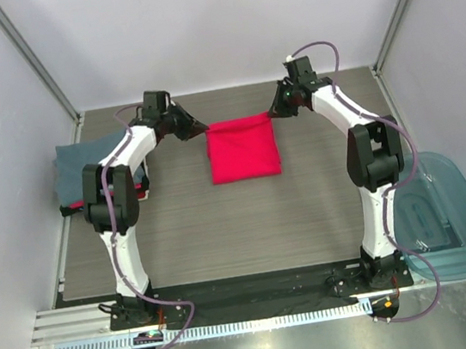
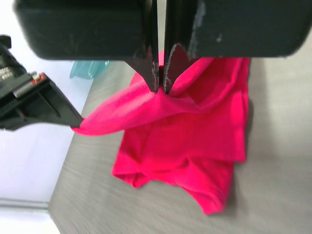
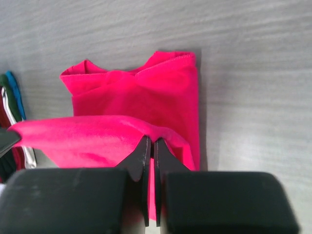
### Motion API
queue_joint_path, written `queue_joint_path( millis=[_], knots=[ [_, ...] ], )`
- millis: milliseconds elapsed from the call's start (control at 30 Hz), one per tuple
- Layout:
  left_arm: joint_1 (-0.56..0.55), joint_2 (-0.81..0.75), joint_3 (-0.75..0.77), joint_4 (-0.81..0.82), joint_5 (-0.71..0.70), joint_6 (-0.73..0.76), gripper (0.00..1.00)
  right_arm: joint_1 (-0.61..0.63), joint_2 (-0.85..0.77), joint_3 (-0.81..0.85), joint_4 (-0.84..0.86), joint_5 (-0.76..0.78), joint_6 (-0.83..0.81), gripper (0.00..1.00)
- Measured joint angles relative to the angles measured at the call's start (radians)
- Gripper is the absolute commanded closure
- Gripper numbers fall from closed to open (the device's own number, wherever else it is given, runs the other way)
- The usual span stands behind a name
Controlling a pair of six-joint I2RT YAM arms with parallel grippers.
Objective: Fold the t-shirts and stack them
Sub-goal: Fold the tshirt, then neatly place the folded tshirt to the corner
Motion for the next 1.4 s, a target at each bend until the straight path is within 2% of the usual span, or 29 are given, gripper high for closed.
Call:
queue_joint_path(
  millis=[67, 100, 133, 167, 200, 267, 367, 500, 633, 700, 833, 1000, 1400],
  knots=[
    [0.012, 0.081, 0.073, 0.002, 0.019, -0.003, 0.79, -0.005, 0.039, 0.036, 0.009, -0.005, 0.008, 0.84],
    [0.017, 0.117, 0.105, 0.007, 0.023, -0.001, 0.73, -0.008, 0.056, 0.051, 0.016, -0.01, 0.01, 0.66],
    [0.021, 0.149, 0.132, 0.01, 0.026, 0.002, 0.62, -0.01, 0.076, 0.066, 0.024, -0.014, 0.015, 0.52],
    [0.026, 0.179, 0.155, 0.011, 0.022, 0.002, 0.32, -0.014, 0.097, 0.084, 0.037, -0.018, 0.018, 0.41],
    [0.029, 0.199, 0.169, 0.011, 0.015, 0.013, 0.18, -0.017, 0.116, 0.1, 0.046, -0.019, 0.019, 0.29],
    [0.034, 0.232, 0.196, 0.008, 0.0, 0.022, 0.13, -0.025, 0.142, 0.117, 0.068, -0.019, 0.016, 0.23],
    [0.037, 0.243, 0.203, -0.002, -0.024, 0.047, 0.13, -0.033, 0.142, 0.092, 0.097, -0.009, 0.015, 0.23],
    [0.033, 0.229, 0.184, 0.003, -0.055, 0.104, 0.17, -0.043, 0.098, -0.027, 0.169, -0.004, 0.012, 0.32],
    [0.022, 0.202, 0.126, 0.013, -0.071, 0.156, 0.25, -0.049, 0.075, -0.14, 0.238, -0.024, 0.012, 0.32],
    [0.014, 0.195, 0.099, 0.023, -0.072, 0.174, 0.24, -0.049, 0.075, -0.168, 0.253, -0.033, 0.012, 0.31],
    [-0.005, 0.195, 0.069, 0.036, -0.081, 0.199, 0.26, -0.049, 0.075, -0.176, 0.28, -0.048, 0.012, 0.33],
    [-0.021, 0.21, 0.089, 0.048, -0.089, 0.207, 0.39, -0.049, 0.082, -0.175, 0.33, -0.064, 0.013, 0.38],
    [-0.022, 0.304, 0.197, 0.05, -0.143, 0.206, 0.41, -0.049, 0.189, -0.106, 0.367, -0.102, 0.024, 0.44]
  ],
)
